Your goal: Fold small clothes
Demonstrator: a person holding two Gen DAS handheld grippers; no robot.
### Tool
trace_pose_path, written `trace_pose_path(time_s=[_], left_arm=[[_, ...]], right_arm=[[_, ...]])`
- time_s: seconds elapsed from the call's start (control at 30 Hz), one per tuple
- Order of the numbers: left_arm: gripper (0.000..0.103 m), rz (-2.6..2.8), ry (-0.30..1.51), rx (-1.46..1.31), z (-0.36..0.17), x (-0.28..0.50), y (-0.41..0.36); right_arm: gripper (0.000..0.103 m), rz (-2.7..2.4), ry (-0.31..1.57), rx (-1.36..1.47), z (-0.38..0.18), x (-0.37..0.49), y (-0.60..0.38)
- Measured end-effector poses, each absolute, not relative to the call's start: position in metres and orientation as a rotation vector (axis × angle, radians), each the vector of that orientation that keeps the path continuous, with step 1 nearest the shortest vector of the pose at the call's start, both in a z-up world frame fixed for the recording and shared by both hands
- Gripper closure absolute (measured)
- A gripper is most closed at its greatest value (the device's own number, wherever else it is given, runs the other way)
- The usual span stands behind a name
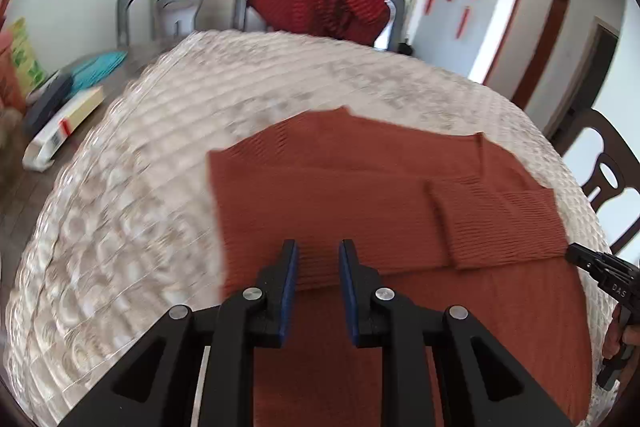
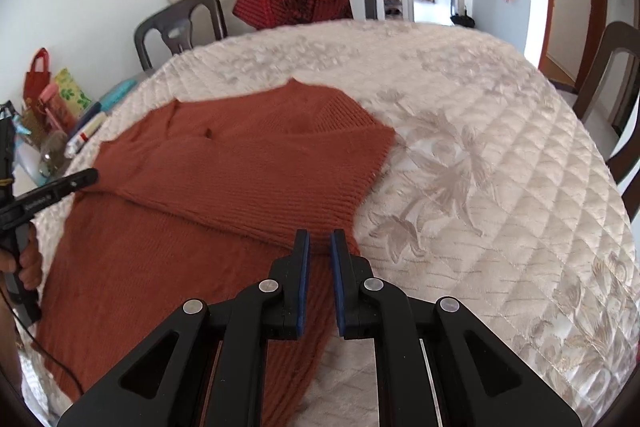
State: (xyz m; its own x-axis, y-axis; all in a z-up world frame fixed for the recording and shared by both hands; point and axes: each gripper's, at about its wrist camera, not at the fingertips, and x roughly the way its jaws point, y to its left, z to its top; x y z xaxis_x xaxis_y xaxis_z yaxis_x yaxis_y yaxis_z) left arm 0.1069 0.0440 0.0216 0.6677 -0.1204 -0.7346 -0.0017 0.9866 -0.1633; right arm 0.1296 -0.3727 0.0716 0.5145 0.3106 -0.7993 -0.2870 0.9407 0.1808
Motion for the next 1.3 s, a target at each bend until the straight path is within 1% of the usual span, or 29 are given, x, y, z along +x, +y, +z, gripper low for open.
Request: trace_pose_path(time_s=[0.2, 0.33, 0.37, 0.4, 0.43, 0.5, 0.53, 0.63, 0.77, 1.17, 1.23, 1.3], left_arm=[[0.080, -0.084, 0.836, -0.168, 0.017, 0.104, 0.045], [0.080, -0.088, 0.821, -0.161, 0.024, 0.093, 0.047], [0.077, -0.090, 0.821, -0.159, 0.025, 0.089, 0.048], [0.075, -0.091, 0.822, -0.158, 0.026, 0.085, 0.048], [0.070, -0.090, 0.822, -0.156, 0.027, 0.081, 0.048], [0.068, -0.093, 0.819, -0.154, 0.028, 0.072, 0.049], [0.067, -0.095, 0.818, -0.153, 0.029, 0.067, 0.049], [0.063, -0.095, 0.808, -0.146, 0.033, 0.052, 0.051], [0.061, -0.094, 0.799, -0.127, 0.035, 0.036, 0.051], [0.061, -0.099, 0.833, -0.155, 0.020, -0.001, 0.054], [0.061, -0.100, 0.845, -0.162, 0.016, -0.006, 0.056], [0.061, -0.097, 0.858, -0.183, 0.011, -0.010, 0.059]], right_arm=[[0.093, 0.375, 0.965, 0.014, 0.070, 0.129, -0.372], [0.091, 0.369, 0.967, 0.016, 0.074, 0.125, -0.372], [0.089, 0.372, 0.963, 0.017, 0.076, 0.122, -0.372], [0.084, 0.374, 0.956, 0.017, 0.078, 0.120, -0.372], [0.079, 0.377, 0.951, 0.018, 0.079, 0.117, -0.372], [0.072, 0.386, 0.946, 0.030, 0.082, 0.113, -0.373], [0.071, 0.393, 0.943, 0.043, 0.084, 0.110, -0.374], [0.071, 0.408, 0.937, 0.066, 0.088, 0.103, -0.375], [0.070, 0.432, 0.941, 0.078, 0.090, 0.092, -0.374], [0.069, 0.480, 0.953, 0.085, 0.087, 0.057, -0.369], [0.065, 0.474, 0.957, 0.099, 0.086, 0.052, -0.372], [0.063, 0.461, 0.958, 0.122, 0.084, 0.048, -0.379]])
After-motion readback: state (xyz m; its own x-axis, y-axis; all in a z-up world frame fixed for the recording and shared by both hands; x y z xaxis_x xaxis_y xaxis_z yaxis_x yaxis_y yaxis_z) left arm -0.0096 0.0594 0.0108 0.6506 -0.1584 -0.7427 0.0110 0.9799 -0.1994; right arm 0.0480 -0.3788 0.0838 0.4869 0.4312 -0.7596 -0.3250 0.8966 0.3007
